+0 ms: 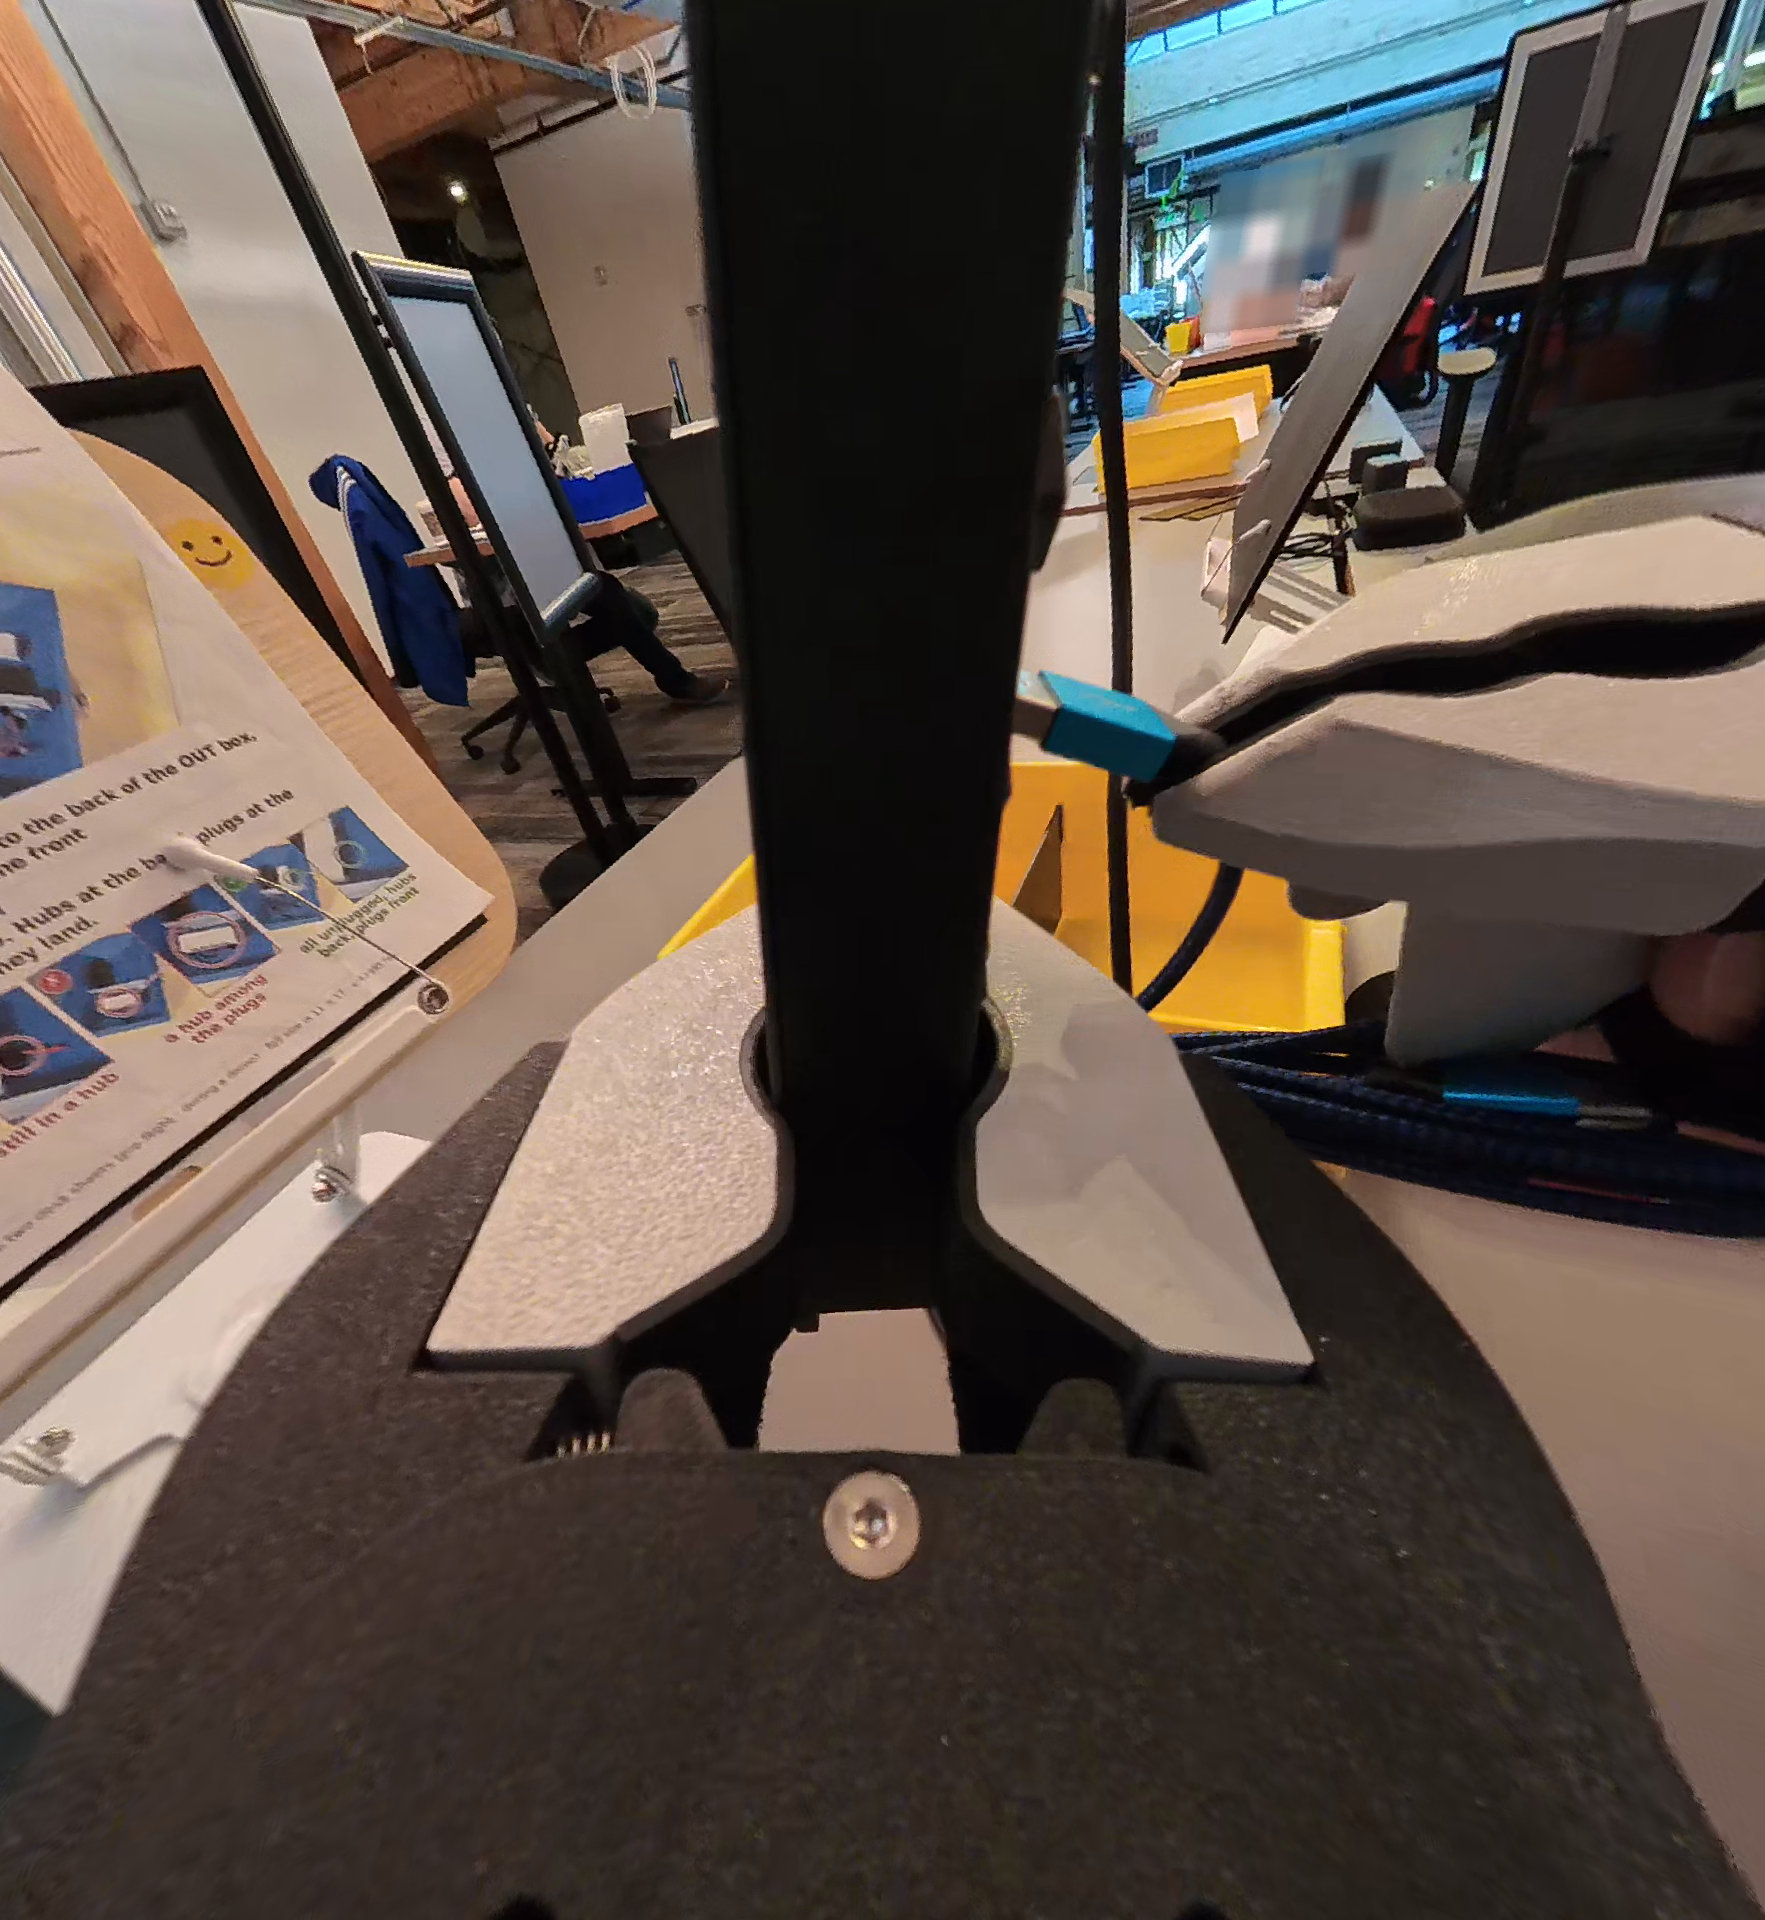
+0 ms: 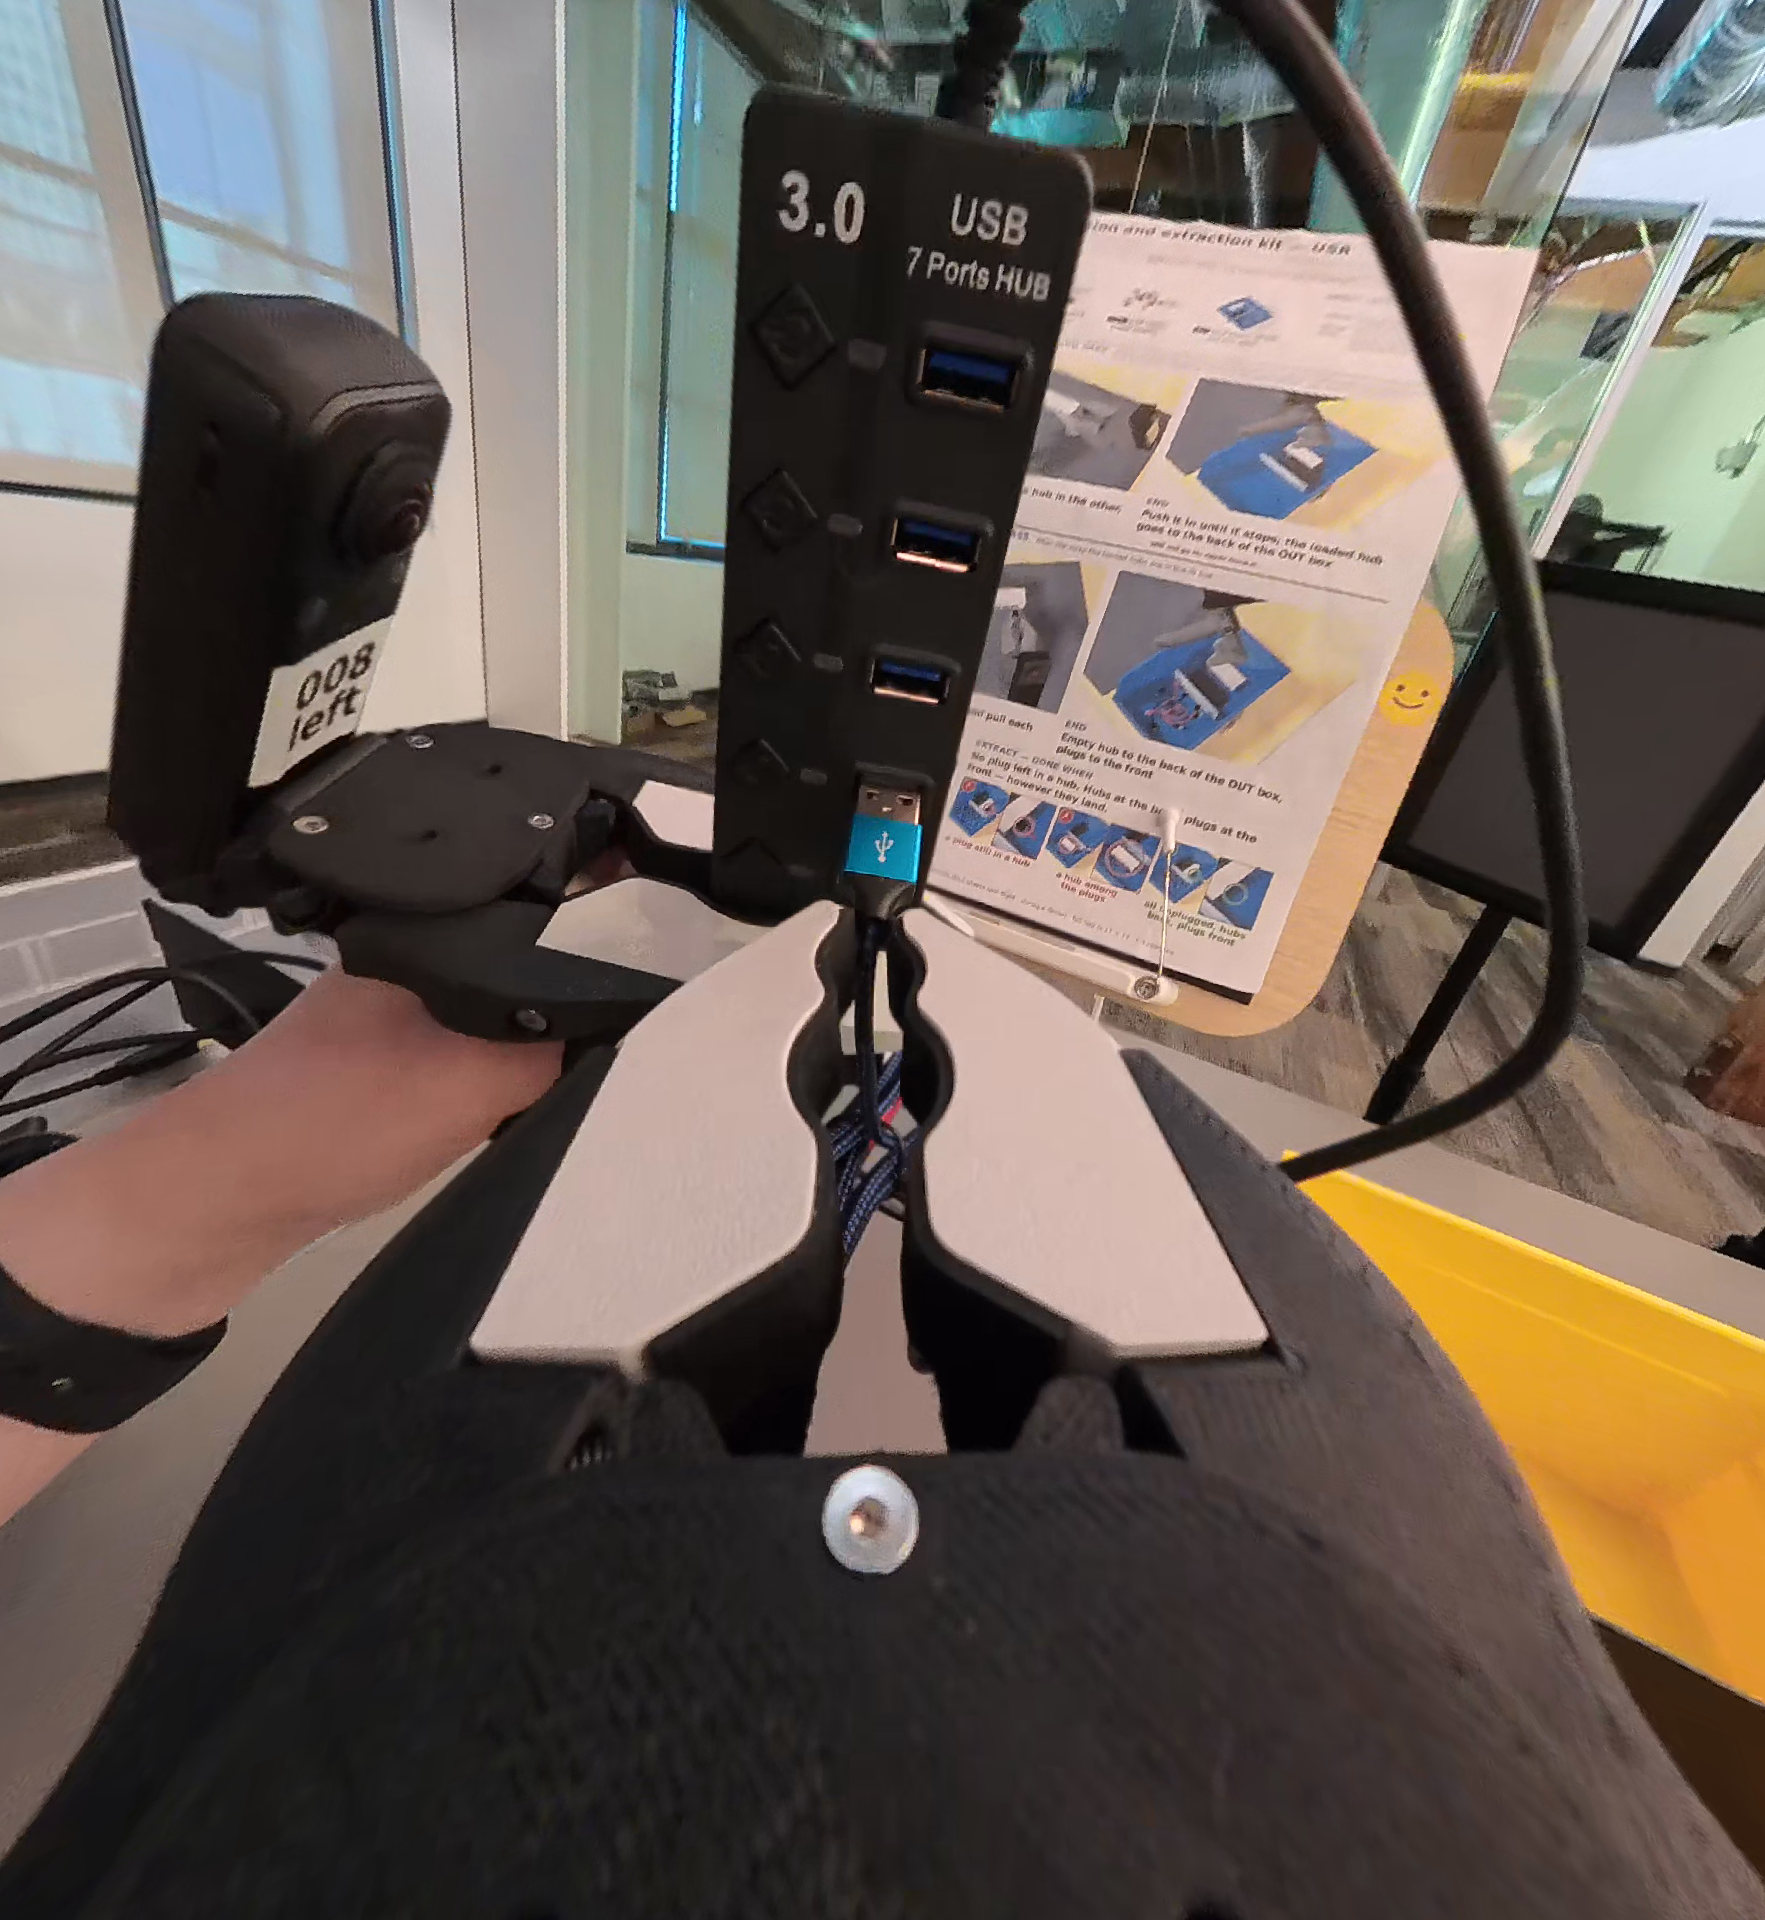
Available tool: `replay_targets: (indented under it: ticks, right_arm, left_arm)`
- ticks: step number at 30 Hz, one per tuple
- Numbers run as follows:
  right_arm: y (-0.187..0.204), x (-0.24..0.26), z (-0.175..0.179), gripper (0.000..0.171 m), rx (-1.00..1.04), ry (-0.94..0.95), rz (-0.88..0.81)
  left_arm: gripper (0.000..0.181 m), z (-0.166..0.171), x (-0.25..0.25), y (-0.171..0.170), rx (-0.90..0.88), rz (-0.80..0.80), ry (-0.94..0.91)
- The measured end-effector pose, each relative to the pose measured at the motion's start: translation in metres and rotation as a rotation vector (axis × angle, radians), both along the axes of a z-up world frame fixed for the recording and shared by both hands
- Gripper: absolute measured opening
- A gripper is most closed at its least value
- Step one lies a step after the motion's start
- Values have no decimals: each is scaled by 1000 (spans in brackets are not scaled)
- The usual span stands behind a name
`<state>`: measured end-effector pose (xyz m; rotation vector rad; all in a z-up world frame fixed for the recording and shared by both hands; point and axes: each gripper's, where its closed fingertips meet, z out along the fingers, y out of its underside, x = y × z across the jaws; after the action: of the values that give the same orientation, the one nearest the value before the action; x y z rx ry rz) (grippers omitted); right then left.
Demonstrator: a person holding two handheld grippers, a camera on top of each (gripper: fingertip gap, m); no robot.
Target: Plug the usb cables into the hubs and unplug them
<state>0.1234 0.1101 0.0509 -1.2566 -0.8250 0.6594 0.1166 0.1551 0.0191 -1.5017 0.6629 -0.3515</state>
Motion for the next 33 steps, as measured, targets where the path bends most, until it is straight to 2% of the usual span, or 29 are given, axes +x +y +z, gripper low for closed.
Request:
replay_targets:
  ticks: [9, 21, 33]
  right_arm:
    - [5, 7, 4, 6, 32, 95, -2]
    - [7, 10, 0, 5, -69, 32, 2]
    - [9, 10, 1, 5, -115, 4, 26]
  left_arm:
    - [27, -3, 11, 2, -79, -53, -95]
    - [27, -12, 3, 7, -69, 74, 81]
    - [28, -16, 11, 0, -68, 1, 107]
